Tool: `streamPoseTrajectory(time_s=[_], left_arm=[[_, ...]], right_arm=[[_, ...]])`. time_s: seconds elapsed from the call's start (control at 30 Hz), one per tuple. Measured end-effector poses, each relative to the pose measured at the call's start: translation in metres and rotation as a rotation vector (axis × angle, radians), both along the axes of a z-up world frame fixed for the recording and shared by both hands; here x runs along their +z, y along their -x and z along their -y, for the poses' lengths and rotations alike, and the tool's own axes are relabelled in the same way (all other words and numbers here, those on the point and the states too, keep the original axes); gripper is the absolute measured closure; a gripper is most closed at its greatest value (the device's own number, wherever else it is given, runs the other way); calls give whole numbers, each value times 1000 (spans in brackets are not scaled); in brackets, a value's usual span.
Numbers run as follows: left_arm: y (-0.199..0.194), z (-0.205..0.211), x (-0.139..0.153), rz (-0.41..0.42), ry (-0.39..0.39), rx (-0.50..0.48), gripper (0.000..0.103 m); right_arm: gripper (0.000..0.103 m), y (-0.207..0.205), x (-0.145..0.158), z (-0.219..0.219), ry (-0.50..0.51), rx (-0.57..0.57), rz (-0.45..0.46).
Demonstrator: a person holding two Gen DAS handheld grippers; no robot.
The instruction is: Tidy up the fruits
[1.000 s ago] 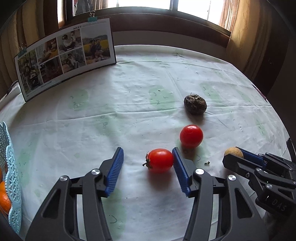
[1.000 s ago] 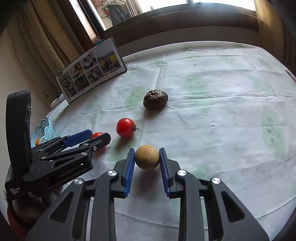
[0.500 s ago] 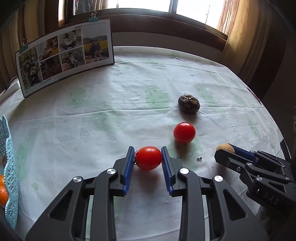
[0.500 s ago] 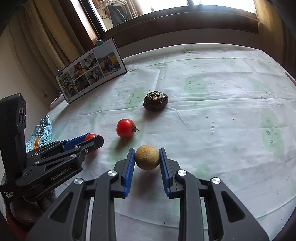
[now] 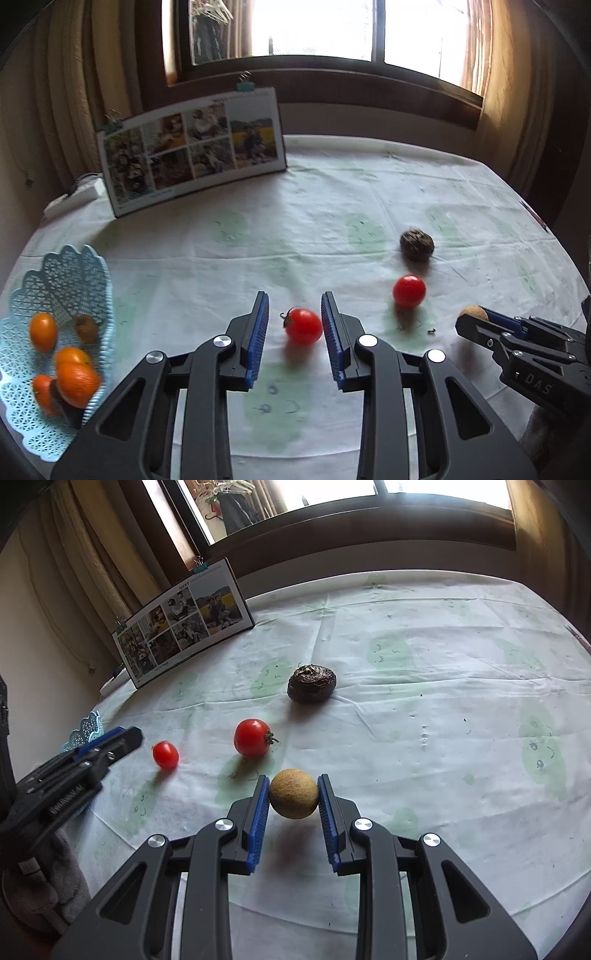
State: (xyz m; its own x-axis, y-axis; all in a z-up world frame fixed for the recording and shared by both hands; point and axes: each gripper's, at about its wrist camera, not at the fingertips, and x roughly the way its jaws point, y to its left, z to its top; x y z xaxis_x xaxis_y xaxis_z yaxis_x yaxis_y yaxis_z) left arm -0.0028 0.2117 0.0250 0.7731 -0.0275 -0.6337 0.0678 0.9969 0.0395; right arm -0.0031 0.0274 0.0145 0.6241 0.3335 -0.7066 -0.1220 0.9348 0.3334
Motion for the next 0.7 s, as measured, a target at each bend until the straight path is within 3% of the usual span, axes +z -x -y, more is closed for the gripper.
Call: streamPoseTrajectory(time_s=[0.2,0.37,0.53,0.7], left_arm=[[9,-25,14,38,17,59,73],[-1,-38,7,5,66,85,72],[-17,-28,-2,-40,103,54,55],[-27,-8,-7,-57,81,14,51]], right_arm=[[76,0,2,1,6,-1,1],[76,1,1,0,5,0,3],[76,1,2,1,1,1,7],[75,2,2,1,-4,3,4]])
